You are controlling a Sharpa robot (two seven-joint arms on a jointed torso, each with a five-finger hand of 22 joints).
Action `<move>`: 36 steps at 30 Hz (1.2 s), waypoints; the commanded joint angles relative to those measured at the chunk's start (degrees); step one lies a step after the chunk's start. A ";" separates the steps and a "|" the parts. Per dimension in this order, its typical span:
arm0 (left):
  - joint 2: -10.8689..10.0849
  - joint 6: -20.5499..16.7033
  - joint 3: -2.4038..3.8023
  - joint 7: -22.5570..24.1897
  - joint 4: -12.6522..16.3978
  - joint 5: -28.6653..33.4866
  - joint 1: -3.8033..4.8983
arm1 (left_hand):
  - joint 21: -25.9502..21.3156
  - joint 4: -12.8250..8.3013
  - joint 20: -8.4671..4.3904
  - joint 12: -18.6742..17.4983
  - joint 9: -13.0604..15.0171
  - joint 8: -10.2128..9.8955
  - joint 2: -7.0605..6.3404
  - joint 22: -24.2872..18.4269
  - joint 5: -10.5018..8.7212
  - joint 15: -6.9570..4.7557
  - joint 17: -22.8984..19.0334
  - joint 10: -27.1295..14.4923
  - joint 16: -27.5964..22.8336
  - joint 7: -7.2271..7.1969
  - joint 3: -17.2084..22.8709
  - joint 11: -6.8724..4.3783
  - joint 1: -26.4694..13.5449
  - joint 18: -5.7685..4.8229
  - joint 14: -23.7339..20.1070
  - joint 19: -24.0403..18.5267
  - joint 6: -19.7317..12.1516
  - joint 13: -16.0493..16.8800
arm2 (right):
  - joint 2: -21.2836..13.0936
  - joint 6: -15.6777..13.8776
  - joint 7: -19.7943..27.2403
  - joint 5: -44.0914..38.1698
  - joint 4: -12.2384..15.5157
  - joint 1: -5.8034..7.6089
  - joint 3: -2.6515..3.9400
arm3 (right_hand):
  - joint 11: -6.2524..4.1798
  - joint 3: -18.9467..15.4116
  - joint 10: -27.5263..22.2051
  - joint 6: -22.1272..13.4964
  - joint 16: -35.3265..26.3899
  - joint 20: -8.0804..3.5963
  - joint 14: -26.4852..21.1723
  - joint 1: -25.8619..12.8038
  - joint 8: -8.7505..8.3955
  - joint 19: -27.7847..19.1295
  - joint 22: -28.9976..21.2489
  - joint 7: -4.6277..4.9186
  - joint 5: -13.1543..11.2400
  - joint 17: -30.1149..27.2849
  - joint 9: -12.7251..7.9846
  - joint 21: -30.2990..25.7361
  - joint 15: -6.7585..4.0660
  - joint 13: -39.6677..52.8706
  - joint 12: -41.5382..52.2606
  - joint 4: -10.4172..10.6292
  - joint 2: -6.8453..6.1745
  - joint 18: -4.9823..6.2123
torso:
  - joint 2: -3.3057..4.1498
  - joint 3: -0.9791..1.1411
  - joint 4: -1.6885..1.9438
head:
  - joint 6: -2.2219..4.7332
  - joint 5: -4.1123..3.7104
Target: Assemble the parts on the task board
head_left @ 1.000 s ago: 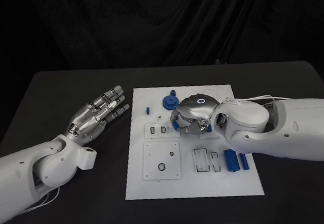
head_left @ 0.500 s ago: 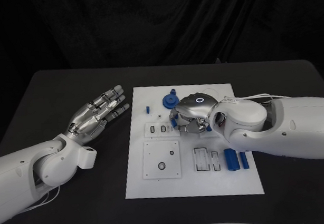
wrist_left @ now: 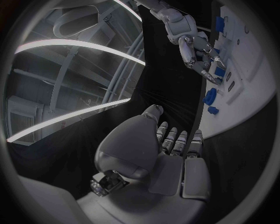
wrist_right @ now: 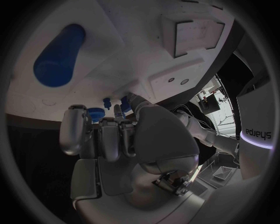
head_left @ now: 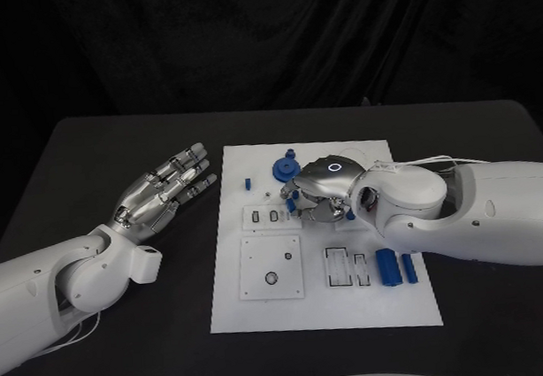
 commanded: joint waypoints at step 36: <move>0.50 -17.63 0.08 -0.62 3.64 -7.78 6.55 | 22.18 9.89 1.24 30.91 2.79 6.39 -1.12 8.82 -10.11 1.87 13.96 27.64 39.10 5.70 2.46 6.58 -8.29 0.49 34.76 35.96 22.88 7.36 | -13.93 -23.92 12.28 10.07 4.97 8.15 -0.55 | 0.41 -2.55 5.97 -1.18 2.40 0.02 5.83 5.08 5.17 2.19 11.48 0.35 -5.64 14.58 -9.20 4.97 0.38 15.08 0.15 8.51 0.87 -0.40 | -1.39 0.96 -0.24 | 3.24 3.84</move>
